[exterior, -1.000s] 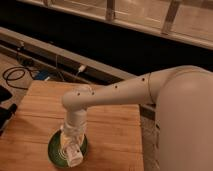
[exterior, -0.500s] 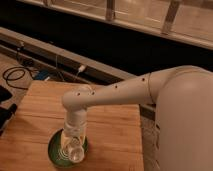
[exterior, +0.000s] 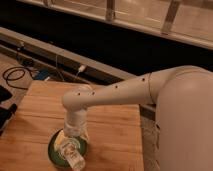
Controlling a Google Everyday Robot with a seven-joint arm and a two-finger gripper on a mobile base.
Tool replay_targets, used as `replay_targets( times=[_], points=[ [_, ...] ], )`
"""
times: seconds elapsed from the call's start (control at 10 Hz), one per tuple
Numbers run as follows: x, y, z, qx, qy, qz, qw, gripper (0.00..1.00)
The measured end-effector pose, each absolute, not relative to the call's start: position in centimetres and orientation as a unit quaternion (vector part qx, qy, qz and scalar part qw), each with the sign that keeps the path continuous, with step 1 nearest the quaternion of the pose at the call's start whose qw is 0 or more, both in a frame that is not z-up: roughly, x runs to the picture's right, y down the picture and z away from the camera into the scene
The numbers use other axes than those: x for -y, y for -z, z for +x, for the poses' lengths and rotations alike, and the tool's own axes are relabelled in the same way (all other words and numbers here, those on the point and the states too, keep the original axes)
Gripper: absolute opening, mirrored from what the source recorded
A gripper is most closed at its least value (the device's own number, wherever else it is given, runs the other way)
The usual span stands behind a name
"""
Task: Place the bottle in the ceramic bowl
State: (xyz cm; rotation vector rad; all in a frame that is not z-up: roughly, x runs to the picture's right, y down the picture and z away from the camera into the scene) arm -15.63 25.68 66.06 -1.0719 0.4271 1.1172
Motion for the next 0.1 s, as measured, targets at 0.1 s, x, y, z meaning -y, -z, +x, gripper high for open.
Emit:
replay_targets(
  times=[0.1],
  points=[
    [-25.69, -66.06, -15.63, -0.191, -0.500, -0.480, 0.695, 0.80]
  ],
)
